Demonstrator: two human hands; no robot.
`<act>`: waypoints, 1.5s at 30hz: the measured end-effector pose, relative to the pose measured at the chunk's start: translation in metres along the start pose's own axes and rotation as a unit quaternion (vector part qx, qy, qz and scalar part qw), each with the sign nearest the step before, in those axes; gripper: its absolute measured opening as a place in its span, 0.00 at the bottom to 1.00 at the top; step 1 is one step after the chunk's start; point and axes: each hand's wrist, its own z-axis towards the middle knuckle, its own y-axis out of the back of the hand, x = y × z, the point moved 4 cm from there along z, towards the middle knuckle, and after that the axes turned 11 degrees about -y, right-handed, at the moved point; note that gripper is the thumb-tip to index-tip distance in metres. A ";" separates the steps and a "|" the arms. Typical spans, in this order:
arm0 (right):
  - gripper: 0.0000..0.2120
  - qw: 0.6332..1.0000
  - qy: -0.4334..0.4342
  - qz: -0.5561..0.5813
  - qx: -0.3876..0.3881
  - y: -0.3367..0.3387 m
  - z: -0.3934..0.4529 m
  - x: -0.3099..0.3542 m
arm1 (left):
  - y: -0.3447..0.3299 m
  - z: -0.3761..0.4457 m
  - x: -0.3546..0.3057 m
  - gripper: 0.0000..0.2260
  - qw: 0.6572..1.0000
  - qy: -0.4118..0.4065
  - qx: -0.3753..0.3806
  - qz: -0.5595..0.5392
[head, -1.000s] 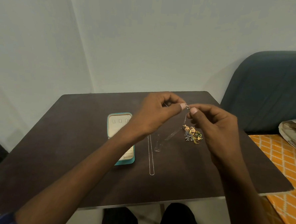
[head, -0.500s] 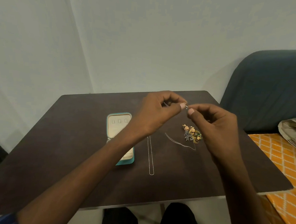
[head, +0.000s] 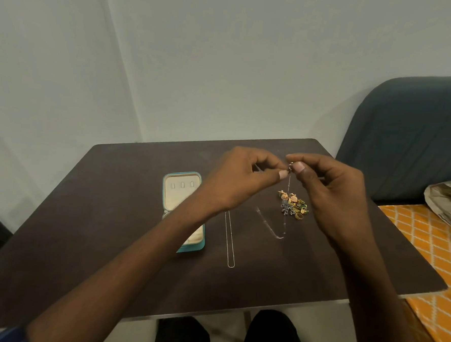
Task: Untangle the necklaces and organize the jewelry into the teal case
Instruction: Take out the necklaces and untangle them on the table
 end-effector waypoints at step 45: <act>0.06 0.999 0.024 0.032 0.017 0.001 0.007 0.020 | 0.024 0.005 -0.016 0.05 0.993 -0.058 -0.103 0.029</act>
